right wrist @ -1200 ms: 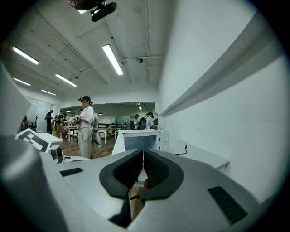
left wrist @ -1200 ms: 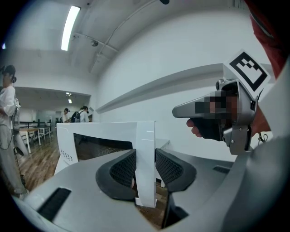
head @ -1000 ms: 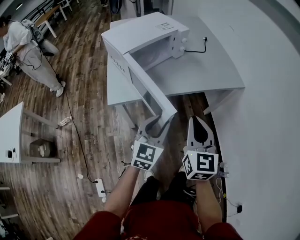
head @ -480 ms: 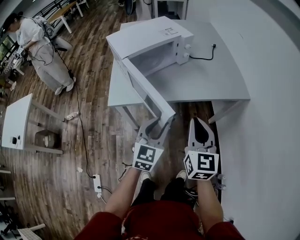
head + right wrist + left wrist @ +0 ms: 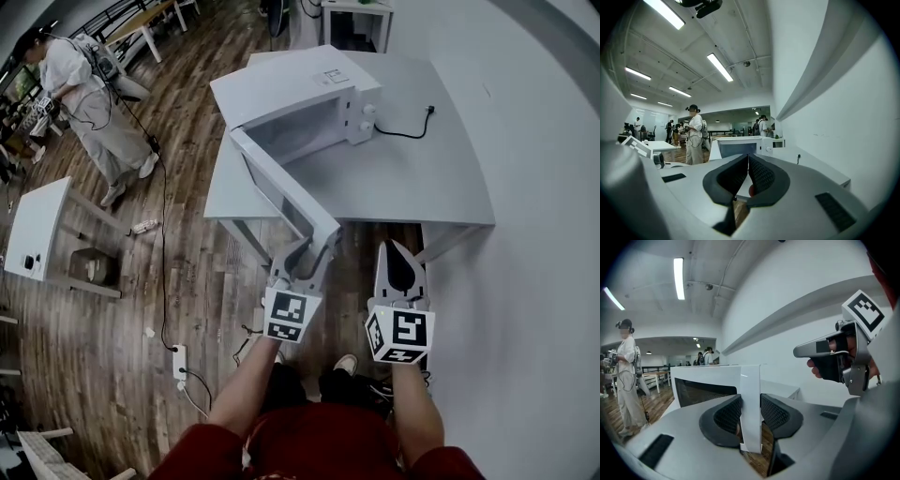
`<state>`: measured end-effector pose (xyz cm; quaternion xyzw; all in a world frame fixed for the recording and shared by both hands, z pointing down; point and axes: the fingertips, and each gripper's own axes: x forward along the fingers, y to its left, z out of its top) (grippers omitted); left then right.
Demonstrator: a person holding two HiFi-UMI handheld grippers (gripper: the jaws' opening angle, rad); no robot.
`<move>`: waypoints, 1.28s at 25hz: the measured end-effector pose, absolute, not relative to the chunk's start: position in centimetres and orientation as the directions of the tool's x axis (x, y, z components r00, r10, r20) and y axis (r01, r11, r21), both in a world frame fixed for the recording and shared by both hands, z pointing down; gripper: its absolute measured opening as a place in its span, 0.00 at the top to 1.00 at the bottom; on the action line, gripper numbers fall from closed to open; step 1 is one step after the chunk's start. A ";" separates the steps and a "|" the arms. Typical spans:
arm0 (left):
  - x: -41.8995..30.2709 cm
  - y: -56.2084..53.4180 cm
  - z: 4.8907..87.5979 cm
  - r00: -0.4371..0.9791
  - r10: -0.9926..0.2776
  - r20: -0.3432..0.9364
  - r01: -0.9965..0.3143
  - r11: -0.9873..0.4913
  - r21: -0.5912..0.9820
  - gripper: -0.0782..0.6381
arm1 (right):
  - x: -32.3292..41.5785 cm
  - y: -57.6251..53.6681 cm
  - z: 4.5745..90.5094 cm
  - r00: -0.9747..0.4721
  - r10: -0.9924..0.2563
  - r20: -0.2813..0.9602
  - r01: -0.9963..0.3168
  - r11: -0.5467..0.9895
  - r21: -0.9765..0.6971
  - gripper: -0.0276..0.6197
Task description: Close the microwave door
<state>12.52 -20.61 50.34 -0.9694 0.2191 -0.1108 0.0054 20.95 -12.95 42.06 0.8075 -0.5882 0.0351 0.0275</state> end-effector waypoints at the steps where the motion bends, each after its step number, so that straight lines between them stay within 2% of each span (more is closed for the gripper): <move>1: 12.9 -20.6 50.4 0.873 -0.440 0.213 -0.437 -0.897 -0.060 0.68 | 21.5 -12.8 42.0 0.297 -0.951 0.087 -0.955 -0.298 0.002 0.91; 13: 16.8 -21.4 50.5 0.803 -0.553 0.220 -0.555 -0.830 -0.058 0.68 | 26.7 -11.7 42.4 0.215 -0.973 0.081 -0.977 -0.215 0.000 0.91; 32: 24.2 -24.4 50.4 0.774 -0.611 0.167 -0.612 -0.789 -0.049 0.69 | 33.4 -17.1 42.9 0.280 -0.955 0.093 -0.960 -0.280 0.020 0.91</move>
